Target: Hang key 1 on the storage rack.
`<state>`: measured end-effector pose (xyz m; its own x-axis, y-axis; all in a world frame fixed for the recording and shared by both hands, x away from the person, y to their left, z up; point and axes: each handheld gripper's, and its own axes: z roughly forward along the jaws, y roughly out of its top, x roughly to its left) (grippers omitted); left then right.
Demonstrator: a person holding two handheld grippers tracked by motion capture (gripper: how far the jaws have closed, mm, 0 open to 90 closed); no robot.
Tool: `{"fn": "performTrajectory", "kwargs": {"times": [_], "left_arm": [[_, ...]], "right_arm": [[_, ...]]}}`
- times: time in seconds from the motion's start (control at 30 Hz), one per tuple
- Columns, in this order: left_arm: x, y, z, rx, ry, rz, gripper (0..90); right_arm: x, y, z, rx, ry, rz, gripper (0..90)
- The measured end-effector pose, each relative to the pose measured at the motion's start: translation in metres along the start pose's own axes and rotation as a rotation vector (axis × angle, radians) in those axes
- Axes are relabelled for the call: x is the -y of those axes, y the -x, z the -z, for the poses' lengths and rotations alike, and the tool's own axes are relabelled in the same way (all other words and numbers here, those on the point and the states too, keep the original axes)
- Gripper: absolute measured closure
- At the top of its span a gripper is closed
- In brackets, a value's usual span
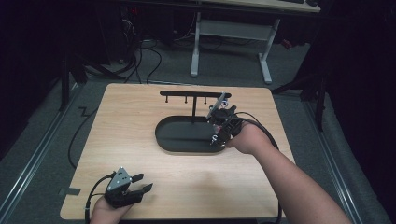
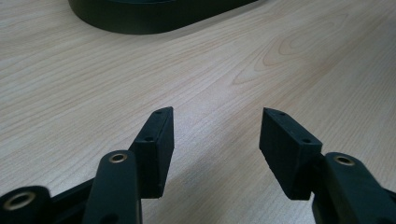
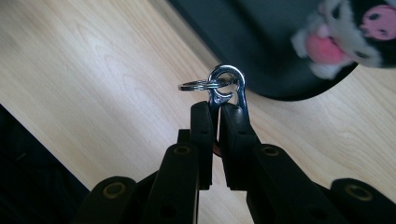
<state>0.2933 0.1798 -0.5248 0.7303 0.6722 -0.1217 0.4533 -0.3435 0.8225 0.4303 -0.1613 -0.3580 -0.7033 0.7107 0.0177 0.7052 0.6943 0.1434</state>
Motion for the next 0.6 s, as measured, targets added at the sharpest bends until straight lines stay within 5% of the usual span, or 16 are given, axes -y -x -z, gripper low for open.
{"fn": "performTrajectory", "kwargs": {"times": [0.6], "left_arm": [[-0.001, 0.002, -0.002, 0.012, -0.007, -0.015, 45.7]], "right_arm": [[-0.027, 0.016, 0.021, 0.017, 0.033, -0.041, 85.1]]}}
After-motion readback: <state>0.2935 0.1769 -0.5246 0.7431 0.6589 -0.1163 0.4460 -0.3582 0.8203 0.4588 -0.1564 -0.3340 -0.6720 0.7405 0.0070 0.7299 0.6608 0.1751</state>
